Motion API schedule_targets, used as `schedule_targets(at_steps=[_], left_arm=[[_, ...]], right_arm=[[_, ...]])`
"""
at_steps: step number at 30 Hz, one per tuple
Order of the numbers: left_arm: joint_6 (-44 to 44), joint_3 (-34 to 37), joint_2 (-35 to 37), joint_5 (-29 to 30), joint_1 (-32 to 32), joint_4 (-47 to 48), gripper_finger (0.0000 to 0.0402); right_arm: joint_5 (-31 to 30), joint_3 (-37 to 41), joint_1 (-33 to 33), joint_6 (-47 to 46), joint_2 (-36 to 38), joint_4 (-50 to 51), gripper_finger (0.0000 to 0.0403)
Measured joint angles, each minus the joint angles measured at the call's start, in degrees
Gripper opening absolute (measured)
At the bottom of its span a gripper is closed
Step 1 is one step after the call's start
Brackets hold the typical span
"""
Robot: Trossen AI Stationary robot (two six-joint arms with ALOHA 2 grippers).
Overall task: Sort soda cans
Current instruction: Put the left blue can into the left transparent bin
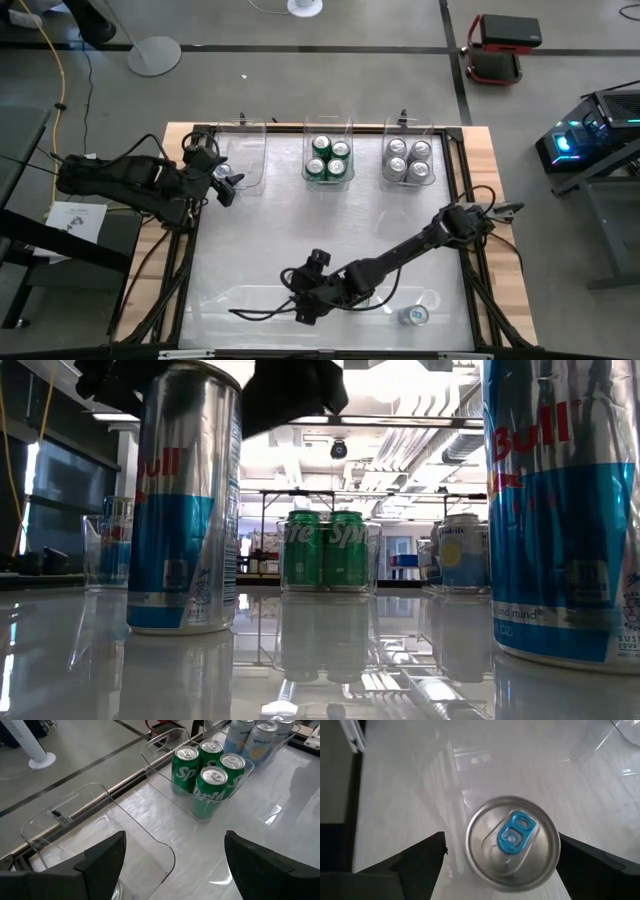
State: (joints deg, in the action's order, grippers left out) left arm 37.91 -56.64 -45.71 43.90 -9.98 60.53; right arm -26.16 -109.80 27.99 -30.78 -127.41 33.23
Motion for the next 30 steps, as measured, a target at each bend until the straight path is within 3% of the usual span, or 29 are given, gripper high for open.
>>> schedule_targets(at_steps=[8,16,25,30], left_arm=[[0.0,0.0,0.0,-0.1,0.0,0.0,0.0314],[0.0,0.0,0.0,-0.2,0.0,0.0,0.0314],[0.6,0.0,0.0,-0.3,-1.9,0.0,0.0314],[1.0,0.0,0.0,-0.3,-4.4,0.0,0.0314]], right_arm=[[-1.3,0.0,0.0,1.3,-0.6,0.3,0.0327],[-0.7,0.0,-0.5,4.2,-0.6,-0.5,0.0225],[-1.1,0.0,-3.1,21.8,-0.5,-1.4,0.0213],[0.5,0.1,-8.9,31.6,0.6,-3.0,0.0213]])
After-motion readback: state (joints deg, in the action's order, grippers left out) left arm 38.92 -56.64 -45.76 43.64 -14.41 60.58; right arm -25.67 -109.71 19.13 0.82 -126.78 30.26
